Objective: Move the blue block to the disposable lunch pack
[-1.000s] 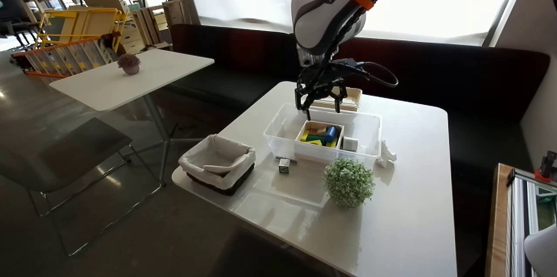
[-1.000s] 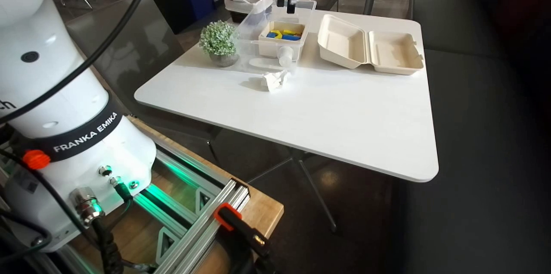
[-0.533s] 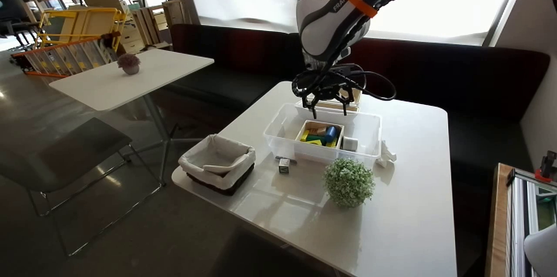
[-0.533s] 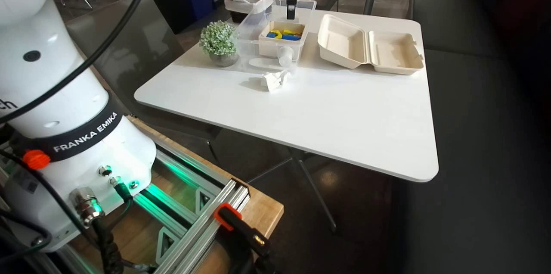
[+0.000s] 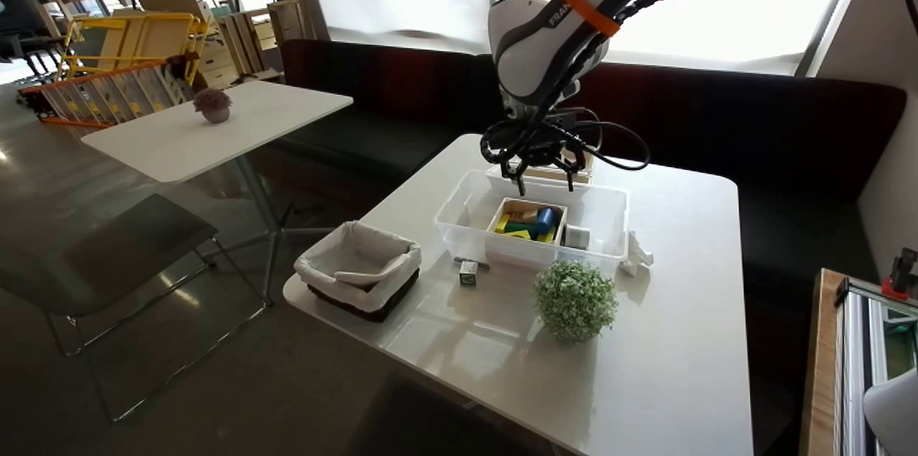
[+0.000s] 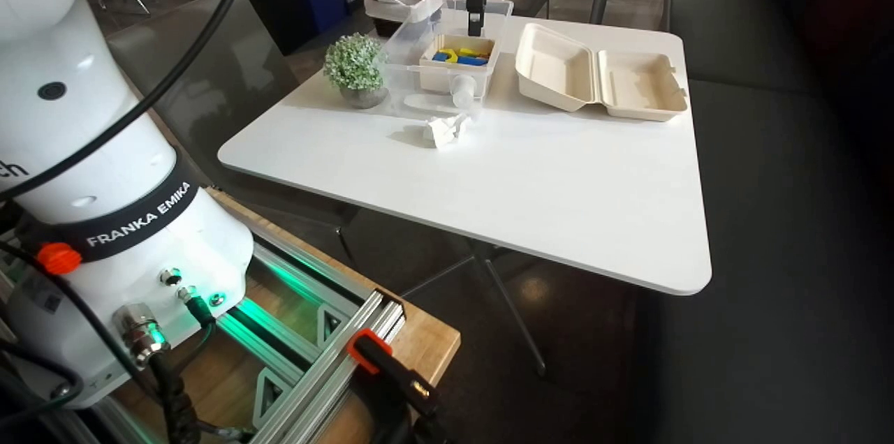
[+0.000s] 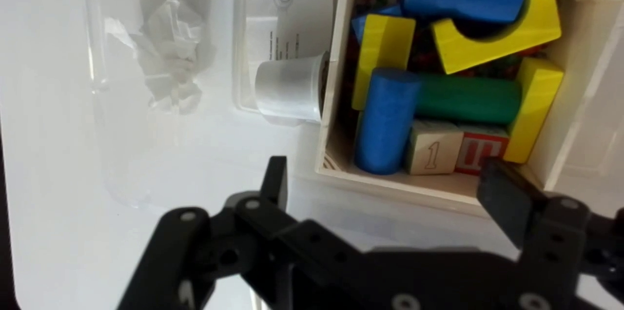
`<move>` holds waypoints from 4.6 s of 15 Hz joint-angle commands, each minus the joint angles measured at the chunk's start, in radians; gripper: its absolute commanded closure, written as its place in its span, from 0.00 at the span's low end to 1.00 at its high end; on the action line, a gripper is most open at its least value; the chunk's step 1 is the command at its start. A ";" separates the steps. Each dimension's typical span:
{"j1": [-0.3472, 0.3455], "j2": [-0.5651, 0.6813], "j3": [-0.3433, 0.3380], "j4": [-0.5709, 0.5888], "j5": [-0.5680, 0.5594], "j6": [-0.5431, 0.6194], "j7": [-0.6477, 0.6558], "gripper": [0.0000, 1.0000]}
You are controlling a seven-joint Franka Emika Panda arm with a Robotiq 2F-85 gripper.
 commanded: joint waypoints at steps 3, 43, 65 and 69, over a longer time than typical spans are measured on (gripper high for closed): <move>0.004 0.040 0.011 0.028 -0.008 -0.014 0.003 0.00; 0.048 0.011 0.003 0.006 -0.024 0.011 0.050 0.92; -0.051 -0.093 -0.059 -0.005 -0.126 0.149 0.277 0.92; -0.080 -0.034 -0.053 0.042 -0.089 0.211 0.218 0.92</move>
